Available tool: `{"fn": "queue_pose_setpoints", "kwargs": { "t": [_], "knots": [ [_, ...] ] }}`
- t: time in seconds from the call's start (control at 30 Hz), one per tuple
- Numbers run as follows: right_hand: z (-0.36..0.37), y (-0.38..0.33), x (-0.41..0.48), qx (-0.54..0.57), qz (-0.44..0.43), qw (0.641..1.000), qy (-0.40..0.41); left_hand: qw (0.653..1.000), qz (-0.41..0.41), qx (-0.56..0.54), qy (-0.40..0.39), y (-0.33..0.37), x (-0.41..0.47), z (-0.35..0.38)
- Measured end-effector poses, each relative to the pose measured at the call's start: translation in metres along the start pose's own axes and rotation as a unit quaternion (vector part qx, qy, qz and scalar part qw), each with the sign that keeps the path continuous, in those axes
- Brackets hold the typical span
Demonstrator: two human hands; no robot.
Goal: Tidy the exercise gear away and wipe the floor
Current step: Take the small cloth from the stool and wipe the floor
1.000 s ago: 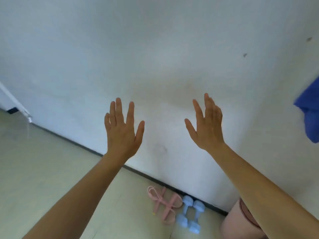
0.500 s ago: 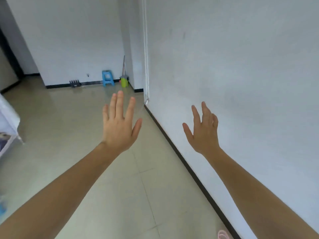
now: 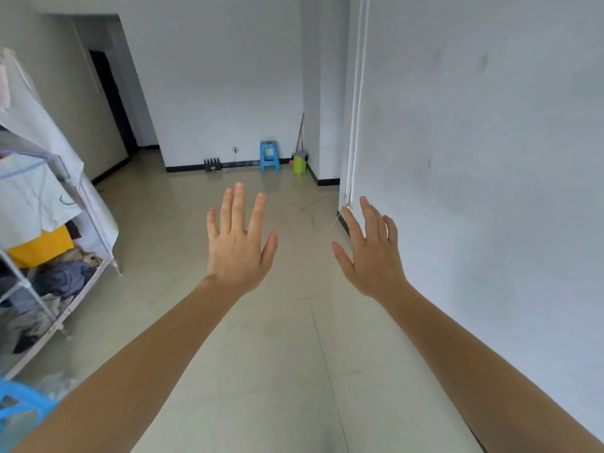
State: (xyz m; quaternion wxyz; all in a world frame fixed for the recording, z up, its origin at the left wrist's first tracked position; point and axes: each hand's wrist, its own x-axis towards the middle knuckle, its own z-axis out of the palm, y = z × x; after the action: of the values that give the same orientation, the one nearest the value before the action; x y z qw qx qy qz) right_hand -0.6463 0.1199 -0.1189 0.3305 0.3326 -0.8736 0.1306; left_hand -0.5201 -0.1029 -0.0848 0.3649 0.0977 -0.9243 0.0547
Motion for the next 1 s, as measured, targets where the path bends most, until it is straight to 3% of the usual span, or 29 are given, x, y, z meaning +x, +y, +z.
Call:
{"fn": "queue_pose_setpoints", "kwargs": {
  "t": [0.3, 0.6, 1.0],
  "knots": [
    [0.193, 0.053, 0.227, 0.034, 0.033, 0.998, -0.043, 0.998, 0.008, 0.055, -0.018, -0.093, 0.207, 0.159],
    [0.369, 0.022, 0.433, 0.07, -0.008, 0.996, -0.055, 0.997, -0.048, 0.058, 0.021, -0.239, 0.344, 0.302],
    [0.585, 0.024, 0.709, 0.032, 0.012, 0.998, -0.047, 0.999, -0.036, 0.034, 0.001, -0.422, 0.581, 0.518]
  ]
}}
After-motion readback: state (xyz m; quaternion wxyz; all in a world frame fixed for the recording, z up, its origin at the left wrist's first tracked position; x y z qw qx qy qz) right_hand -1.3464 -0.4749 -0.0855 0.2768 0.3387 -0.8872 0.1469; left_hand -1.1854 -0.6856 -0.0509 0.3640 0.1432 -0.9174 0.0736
